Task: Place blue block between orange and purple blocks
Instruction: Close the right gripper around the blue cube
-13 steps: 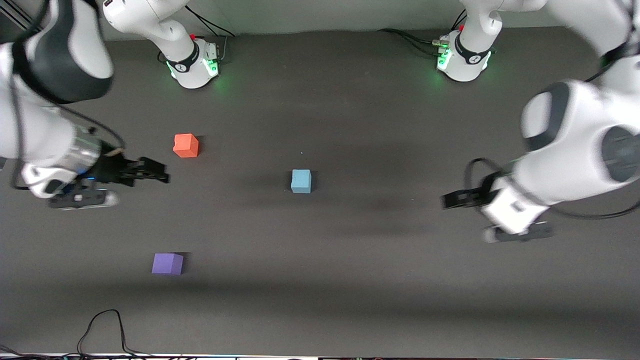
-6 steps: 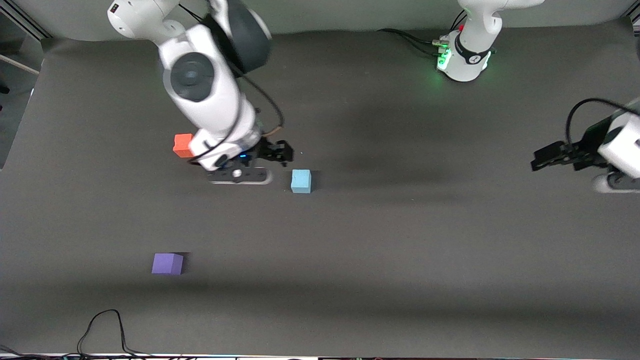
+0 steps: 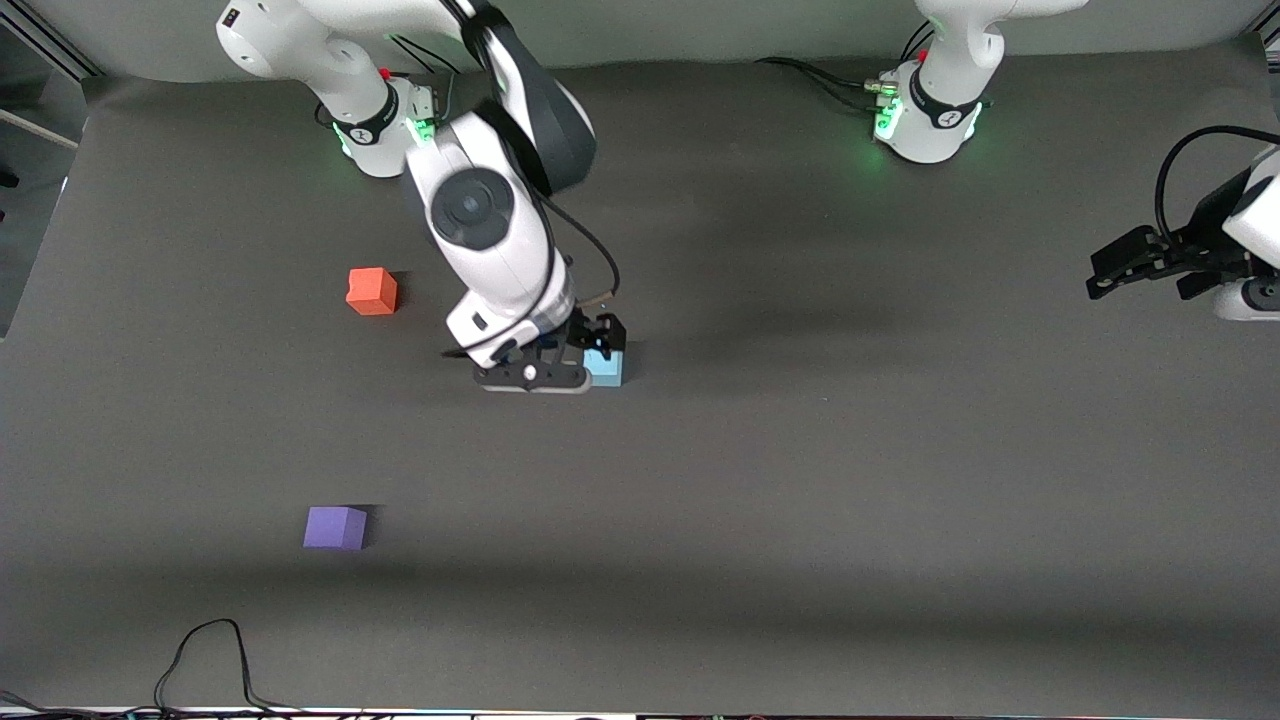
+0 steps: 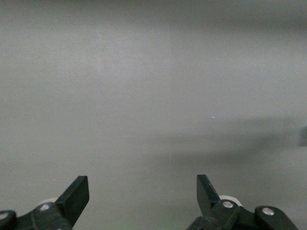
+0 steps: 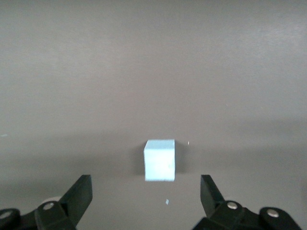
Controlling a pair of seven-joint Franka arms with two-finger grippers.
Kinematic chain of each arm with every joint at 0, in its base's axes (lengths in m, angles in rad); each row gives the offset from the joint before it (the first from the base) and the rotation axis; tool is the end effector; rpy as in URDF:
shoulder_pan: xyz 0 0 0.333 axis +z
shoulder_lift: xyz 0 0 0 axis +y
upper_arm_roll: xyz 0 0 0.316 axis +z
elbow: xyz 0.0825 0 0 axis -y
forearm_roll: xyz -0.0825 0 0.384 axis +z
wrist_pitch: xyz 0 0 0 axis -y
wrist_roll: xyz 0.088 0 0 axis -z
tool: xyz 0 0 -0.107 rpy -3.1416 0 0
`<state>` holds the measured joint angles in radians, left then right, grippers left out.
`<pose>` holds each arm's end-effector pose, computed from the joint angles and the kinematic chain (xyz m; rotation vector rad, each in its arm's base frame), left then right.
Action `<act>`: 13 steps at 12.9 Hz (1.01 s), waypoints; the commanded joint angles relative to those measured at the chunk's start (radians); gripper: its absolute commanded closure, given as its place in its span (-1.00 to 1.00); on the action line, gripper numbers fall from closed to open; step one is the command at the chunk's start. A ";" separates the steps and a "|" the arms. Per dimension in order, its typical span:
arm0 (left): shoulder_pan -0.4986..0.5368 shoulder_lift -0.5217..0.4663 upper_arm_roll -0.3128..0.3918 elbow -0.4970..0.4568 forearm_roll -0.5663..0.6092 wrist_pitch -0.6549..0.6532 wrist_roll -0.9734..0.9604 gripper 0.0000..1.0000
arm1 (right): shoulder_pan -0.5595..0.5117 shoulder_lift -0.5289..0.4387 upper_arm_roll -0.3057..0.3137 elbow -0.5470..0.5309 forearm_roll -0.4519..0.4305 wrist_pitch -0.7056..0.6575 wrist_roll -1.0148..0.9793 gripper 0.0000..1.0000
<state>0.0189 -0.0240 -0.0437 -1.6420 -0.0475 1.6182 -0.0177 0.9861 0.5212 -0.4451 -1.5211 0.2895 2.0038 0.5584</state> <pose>0.5501 -0.0188 0.6083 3.0952 -0.0075 -0.0012 0.5575 0.4105 0.3819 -3.0897 0.1297 0.0171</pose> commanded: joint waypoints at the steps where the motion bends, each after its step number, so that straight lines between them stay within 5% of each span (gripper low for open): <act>1: -0.097 -0.013 0.081 -0.022 0.020 0.005 -0.004 -1.00 | 0.045 0.049 -0.011 -0.112 0.030 0.148 -0.040 -1.00; 8: -0.116 0.022 0.107 0.036 0.018 0.009 -0.007 -1.00 | 0.152 0.123 -0.011 -0.261 0.079 0.326 -0.035 -1.00; 13: -0.080 0.012 0.062 0.030 0.021 0.005 -0.007 -1.00 | 0.178 0.129 -0.011 -0.321 0.091 0.389 -0.038 -1.00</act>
<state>-0.0724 -0.0152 0.0357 -1.6319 -0.0445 1.6295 -0.0183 1.1493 0.6594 -0.4389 -1.8231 0.3496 2.3735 0.5444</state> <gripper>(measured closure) 0.000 0.000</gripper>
